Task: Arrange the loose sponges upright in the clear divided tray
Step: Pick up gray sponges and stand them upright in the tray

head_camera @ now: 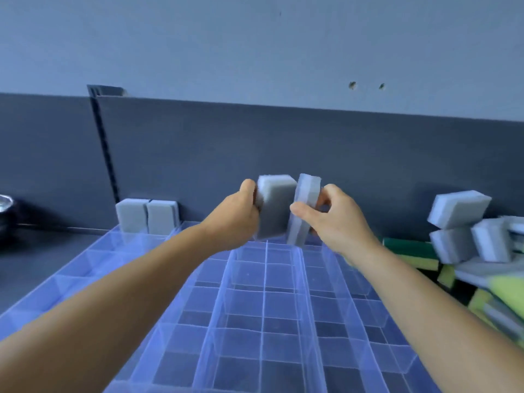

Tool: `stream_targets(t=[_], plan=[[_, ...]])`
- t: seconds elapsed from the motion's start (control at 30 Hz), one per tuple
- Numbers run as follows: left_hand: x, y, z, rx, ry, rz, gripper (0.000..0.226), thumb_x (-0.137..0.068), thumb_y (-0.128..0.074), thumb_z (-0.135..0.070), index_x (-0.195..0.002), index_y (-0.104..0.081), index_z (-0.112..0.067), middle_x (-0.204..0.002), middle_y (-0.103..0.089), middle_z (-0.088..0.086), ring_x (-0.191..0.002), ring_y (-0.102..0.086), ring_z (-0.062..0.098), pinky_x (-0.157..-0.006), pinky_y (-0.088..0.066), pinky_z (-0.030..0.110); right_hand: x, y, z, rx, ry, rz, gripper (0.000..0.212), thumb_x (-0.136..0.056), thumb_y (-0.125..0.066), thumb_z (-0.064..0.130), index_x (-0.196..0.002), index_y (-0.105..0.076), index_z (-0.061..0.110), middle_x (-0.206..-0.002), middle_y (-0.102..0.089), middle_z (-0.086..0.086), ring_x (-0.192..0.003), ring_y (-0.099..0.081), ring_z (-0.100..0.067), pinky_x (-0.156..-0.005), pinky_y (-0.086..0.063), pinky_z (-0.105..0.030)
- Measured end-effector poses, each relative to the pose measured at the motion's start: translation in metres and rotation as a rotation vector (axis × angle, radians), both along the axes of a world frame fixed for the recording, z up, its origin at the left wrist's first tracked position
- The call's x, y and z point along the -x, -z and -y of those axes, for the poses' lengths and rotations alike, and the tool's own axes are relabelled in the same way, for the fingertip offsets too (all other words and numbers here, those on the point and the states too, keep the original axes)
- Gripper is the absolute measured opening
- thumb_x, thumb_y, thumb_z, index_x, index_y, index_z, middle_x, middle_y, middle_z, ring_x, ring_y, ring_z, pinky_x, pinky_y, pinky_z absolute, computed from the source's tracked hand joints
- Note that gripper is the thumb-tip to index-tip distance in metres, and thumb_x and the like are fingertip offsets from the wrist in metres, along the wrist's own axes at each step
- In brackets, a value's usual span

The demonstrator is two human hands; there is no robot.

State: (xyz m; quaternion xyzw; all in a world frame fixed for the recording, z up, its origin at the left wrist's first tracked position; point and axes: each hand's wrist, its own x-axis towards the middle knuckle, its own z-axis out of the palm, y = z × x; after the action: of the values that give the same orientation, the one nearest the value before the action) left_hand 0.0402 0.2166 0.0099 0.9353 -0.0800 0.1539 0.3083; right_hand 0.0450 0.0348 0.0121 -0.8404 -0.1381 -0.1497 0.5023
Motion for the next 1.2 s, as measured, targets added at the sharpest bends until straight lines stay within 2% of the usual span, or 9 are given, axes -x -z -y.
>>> stream_targets(t=[0.2, 0.33, 0.4, 0.5, 0.6, 0.77, 0.87, 1.0, 1.2], plan=[[0.026, -0.002, -0.075, 0.128, 0.092, -0.139, 0.054, -0.09, -0.048, -0.016, -0.135, -0.02, -0.028, -0.08, -0.05, -0.006, -0.063, -0.05, 0.011, -0.055, -0.041, 0.022, -0.007, 0.008, -0.086, 0.014, -0.078, -0.052, 0.026, -0.092, -0.044, 0.034, -0.071, -0.042, 0.021, -0.066, -0.046, 0.006, -0.065, -0.043, -0.018, -0.063, -0.039, -0.033], [0.028, -0.002, -0.128, 0.206, -0.042, -0.077, 0.036, -0.092, -0.053, -0.041, -0.119, -0.038, -0.023, -0.088, -0.054, -0.006, -0.075, -0.051, 0.009, -0.062, -0.043, 0.023, -0.008, 0.012, -0.139, -0.01, -0.098, -0.069, 0.012, -0.09, -0.052, 0.028, -0.098, -0.047, 0.02, -0.089, -0.059, 0.006, -0.082, -0.057, -0.016, -0.072, -0.047, -0.033], [0.026, 0.001, -0.153, 0.233, -0.086, -0.05, 0.031, -0.092, -0.053, -0.04, -0.114, -0.043, -0.02, -0.088, -0.053, -0.005, -0.074, -0.048, 0.006, -0.062, -0.04, 0.019, -0.008, 0.014, -0.162, -0.069, -0.179, -0.104, 0.034, -0.087, -0.056, 0.024, -0.118, -0.042, 0.03, -0.109, -0.06, 0.008, -0.096, -0.061, -0.018, -0.083, -0.053, -0.036], [0.024, 0.007, -0.188, 0.248, -0.053, -0.037, 0.033, -0.09, -0.057, -0.036, -0.119, -0.045, -0.029, -0.094, -0.058, -0.002, -0.084, -0.055, 0.017, -0.073, -0.049, 0.029, -0.005, 0.013, -0.19, 0.011, -0.302, -0.107, 0.063, -0.087, -0.056, 0.02, -0.136, -0.028, 0.049, -0.124, -0.052, 0.013, -0.094, -0.057, -0.013, -0.081, -0.049, -0.025], [0.022, 0.011, -0.217, 0.253, -0.002, -0.031, 0.048, -0.09, -0.059, -0.033, -0.131, -0.038, -0.043, -0.094, -0.057, -0.004, -0.085, -0.056, 0.016, -0.078, -0.049, 0.029, -0.005, 0.013, -0.214, 0.099, -0.34, -0.087, 0.057, -0.087, -0.058, 0.019, -0.133, -0.039, 0.048, -0.124, -0.052, 0.015, -0.097, -0.052, -0.012, -0.075, -0.046, -0.023], [0.011, 0.011, -0.258, 0.239, -0.117, 0.066, 0.041, -0.086, -0.064, -0.022, -0.121, -0.046, -0.034, -0.101, -0.06, -0.002, -0.079, -0.058, 0.017, -0.066, -0.046, 0.025, -0.012, 0.007, -0.239, 0.099, -0.225, -0.01, 0.03, -0.083, -0.061, 0.017, -0.108, -0.056, 0.034, -0.089, -0.062, 0.004, -0.068, -0.052, -0.018, -0.058, -0.047, -0.031], [0.007, 0.014, -0.284, 0.246, -0.148, 0.015, 0.036, -0.085, -0.063, -0.017, -0.114, -0.046, -0.032, -0.104, -0.058, -0.001, -0.07, -0.054, 0.017, -0.055, -0.044, 0.024, -0.021, 0.007, -0.244, 0.132, -0.121, 0.009, 0.028, -0.084, -0.06, 0.019, -0.107, -0.055, 0.034, -0.097, -0.063, 0.001, -0.078, -0.058, -0.025, -0.064, -0.052, -0.038], [0.003, 0.025, -0.301, 0.221, -0.066, -0.042, 0.036, -0.083, -0.064, -0.011, -0.108, -0.048, -0.033, -0.111, -0.056, -0.006, -0.076, -0.055, 0.02, -0.061, -0.047, 0.026, -0.027, 0.02, -0.257, 0.207, -0.124, -0.032, 0.029, -0.085, -0.06, 0.023, -0.11, -0.054, 0.035, -0.106, -0.059, -0.001, -0.067, -0.053, -0.019, -0.05, -0.043, -0.027], [-0.003, 0.031, -0.307, 0.12, -0.026, -0.074, 0.037, -0.084, -0.061, -0.007, -0.108, -0.048, -0.031, -0.11, -0.054, -0.009, -0.073, -0.053, 0.018, -0.067, -0.052, 0.032, -0.033, 0.028, -0.265, 0.349, -0.086, -0.032, 0.027, -0.085, -0.061, 0.025, -0.11, -0.054, 0.034, -0.108, -0.056, -0.001, -0.082, -0.054, -0.019, -0.056, -0.04, -0.024]])
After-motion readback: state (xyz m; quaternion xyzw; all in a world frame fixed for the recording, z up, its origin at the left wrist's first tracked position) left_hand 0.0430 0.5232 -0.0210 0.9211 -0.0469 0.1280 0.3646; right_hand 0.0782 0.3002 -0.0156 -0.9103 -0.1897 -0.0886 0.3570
